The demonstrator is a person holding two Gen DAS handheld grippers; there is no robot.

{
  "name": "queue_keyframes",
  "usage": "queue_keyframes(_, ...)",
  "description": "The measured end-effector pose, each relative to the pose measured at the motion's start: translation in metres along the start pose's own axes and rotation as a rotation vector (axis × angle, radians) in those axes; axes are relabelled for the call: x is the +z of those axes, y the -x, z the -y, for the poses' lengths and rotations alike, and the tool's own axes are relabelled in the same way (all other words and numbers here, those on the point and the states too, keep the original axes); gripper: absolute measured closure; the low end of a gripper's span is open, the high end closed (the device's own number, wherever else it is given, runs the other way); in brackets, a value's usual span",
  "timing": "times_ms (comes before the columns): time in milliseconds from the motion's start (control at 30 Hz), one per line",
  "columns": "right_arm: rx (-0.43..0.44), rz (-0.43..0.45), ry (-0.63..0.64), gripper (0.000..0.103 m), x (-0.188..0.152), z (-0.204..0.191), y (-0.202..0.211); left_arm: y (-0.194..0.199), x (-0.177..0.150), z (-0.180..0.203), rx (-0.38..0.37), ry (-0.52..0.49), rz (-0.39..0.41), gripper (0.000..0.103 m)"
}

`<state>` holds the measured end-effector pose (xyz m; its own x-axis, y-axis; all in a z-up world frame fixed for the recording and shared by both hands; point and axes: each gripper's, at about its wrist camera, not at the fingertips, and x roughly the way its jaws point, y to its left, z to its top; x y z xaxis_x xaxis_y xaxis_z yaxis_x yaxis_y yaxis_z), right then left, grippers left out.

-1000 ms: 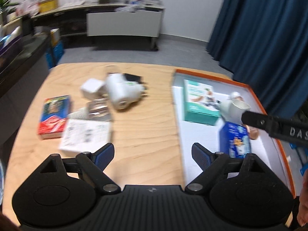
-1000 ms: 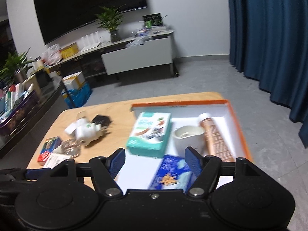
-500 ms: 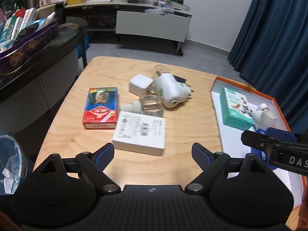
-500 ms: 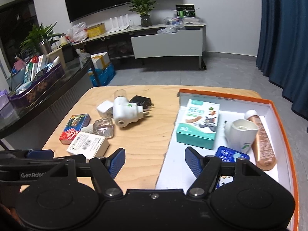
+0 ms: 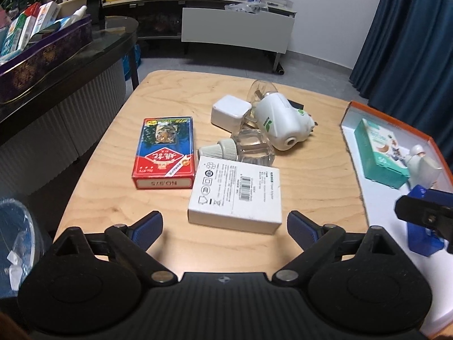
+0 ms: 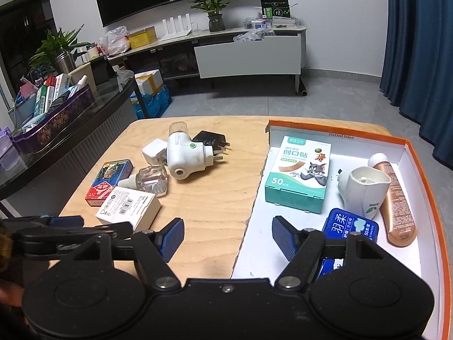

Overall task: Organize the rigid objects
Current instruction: 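Grasp white product box with left tool while right tool grasps white plug-in diffuser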

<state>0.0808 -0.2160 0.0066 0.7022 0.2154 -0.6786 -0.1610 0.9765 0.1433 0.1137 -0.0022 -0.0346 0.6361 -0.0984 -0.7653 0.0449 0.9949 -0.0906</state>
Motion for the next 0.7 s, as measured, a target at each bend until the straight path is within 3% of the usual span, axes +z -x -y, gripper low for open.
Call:
queue_keyframes(233,0.019,-0.004,0.006,0.021,0.004,0.001,-0.009,-0.030,0.006,0.007,0.020,-0.034,-0.015,0.006)
queue_keyframes(300,0.029,-0.007,0.017,0.021,0.006,-0.001,-0.014,-0.031,0.008,0.011,0.031,-0.065,0.005,0.014)
queue_keyframes(367,0.038,-0.008,0.034,0.021,0.011,-0.004,-0.021,-0.029,0.008,0.014,0.019,-0.085,0.028,0.024)
queue_keyframes(433,0.050,-0.011,0.050,0.021,0.016,-0.008,-0.028,-0.026,0.008,0.013,-0.026,-0.079,0.035,0.024)
queue_keyframes(700,0.130,-0.032,0.097,0.015,0.052,-0.028,-0.069,0.006,-0.009,0.000,-0.070,-0.059,0.076,0.024)
